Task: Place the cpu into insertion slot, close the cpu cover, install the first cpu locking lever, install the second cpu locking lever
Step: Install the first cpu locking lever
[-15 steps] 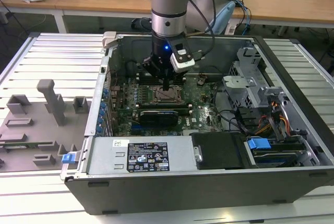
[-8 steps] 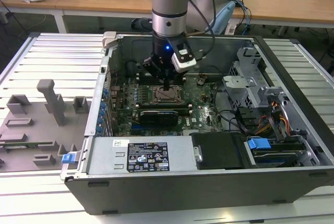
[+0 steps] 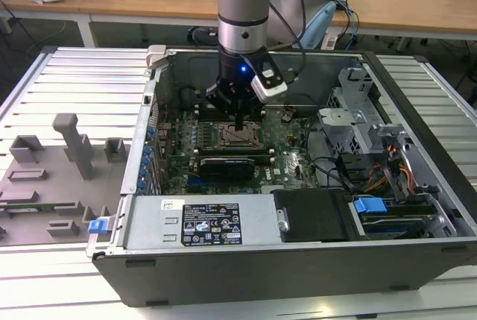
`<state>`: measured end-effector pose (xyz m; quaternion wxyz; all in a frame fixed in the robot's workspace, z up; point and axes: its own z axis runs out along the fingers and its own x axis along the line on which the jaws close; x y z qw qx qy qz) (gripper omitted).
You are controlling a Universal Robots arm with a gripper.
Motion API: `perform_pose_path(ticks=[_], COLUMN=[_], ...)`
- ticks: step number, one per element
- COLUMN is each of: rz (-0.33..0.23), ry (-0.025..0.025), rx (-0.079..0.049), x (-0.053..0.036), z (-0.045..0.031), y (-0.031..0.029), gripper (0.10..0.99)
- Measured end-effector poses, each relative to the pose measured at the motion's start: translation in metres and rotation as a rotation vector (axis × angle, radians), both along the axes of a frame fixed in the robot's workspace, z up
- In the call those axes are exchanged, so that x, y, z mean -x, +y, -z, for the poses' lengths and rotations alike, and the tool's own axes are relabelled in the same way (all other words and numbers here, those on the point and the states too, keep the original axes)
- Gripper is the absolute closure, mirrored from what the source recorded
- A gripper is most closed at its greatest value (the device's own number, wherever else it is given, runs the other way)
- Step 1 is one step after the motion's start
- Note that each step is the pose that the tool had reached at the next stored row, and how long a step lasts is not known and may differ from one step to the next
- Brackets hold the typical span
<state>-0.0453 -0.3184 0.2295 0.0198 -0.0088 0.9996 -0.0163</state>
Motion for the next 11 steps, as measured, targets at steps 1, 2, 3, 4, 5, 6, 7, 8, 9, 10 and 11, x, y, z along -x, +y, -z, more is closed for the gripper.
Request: perform_pose_path(ticks=[1, 2, 3, 4, 5, 6, 7, 8, 9, 10, 11], rz=[-0.003, -0.006, -0.009, -0.011, -0.011, -0.011, -0.011, -0.011, -0.011, -0.011, -0.011], ry=[0.0, 0.0001, 0.0001, 0.0, 0.0003, 0.0001, 0.0, -0.0001, -0.0001, 0.0, 0.0], rx=[0.001, 0.003, 0.005, 0.006, 0.006, 0.006, 0.006, 0.006, 0.006, 0.006, 0.006], x=[0.0, 0.0, 0.0, 0.0, 0.0001, 0.0001, 0.0, 0.0, 0.0, 0.0, 0.0], z=[0.0, 0.0, 0.0, 0.0001, -0.0008, -0.0024, -0.0053, -0.0053, -0.0054, -0.0055, -0.0055], y=[-0.0007, -0.0017, -0.0025, -0.0027, -0.0028, -0.0028, -0.0028, -0.0027, -0.0027, -0.0028, -0.0028], gripper=[0.98, 0.98, 0.98, 0.98, 0.98, 0.98, 0.98, 0.98, 0.98, 0.98, 0.98])
